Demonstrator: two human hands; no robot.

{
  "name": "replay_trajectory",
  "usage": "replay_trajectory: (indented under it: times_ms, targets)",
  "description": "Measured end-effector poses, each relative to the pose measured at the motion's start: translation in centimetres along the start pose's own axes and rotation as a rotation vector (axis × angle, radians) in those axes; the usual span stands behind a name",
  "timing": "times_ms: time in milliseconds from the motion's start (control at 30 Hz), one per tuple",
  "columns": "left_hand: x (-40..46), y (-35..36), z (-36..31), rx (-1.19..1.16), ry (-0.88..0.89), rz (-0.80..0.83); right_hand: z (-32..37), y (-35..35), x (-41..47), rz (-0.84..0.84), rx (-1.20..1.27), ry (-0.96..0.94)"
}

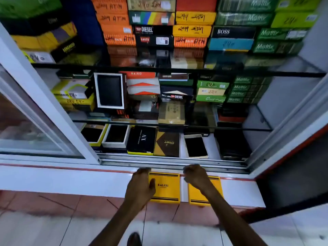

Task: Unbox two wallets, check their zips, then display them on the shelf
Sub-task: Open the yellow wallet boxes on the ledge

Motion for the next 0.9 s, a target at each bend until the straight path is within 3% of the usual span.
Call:
replay_trajectory:
  times_ms: [67,133,267,400,567,900]
  targets:
    - [0.2,2.2,0.8,-0.016,-0.096,0.131,-0.9,2.7,-0.1,0.161,0.003,0.117]
    - [-0.2,3.6,0.9,-0.018,-0.140,0.225,-1.9,4.6,-0.2,0.186,0.136,0.230]
    - [-0.1,4.9,1.0,-0.083,-0.196,0.251,-2.2,5.5,0.3,0.082,0.522,0.354]
    - [-0.1,6.1,1.7,-0.159,-0.281,0.252,-2.0,6.4,-0.1,0.163,0.755,0.462]
    - [-0.6,6.2,1.7,-0.107,-0.373,0.174,-2.1,6.4,-0.2,0.187,0.924,0.492]
    - [-0.7,7.0,0.2,-0.018,-0.429,0.141,-2.4,6.5,-1.1,0.183,0.998,0.460]
Point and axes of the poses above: each hand's wrist, its own x-axis towards the middle knuckle, its own y-axis out of the palm, z = x × y, the point moved 8 cm from there along x, towards the middle knuckle, and after that the axes turned 12 degrees about -y, right-handed, at the moved point
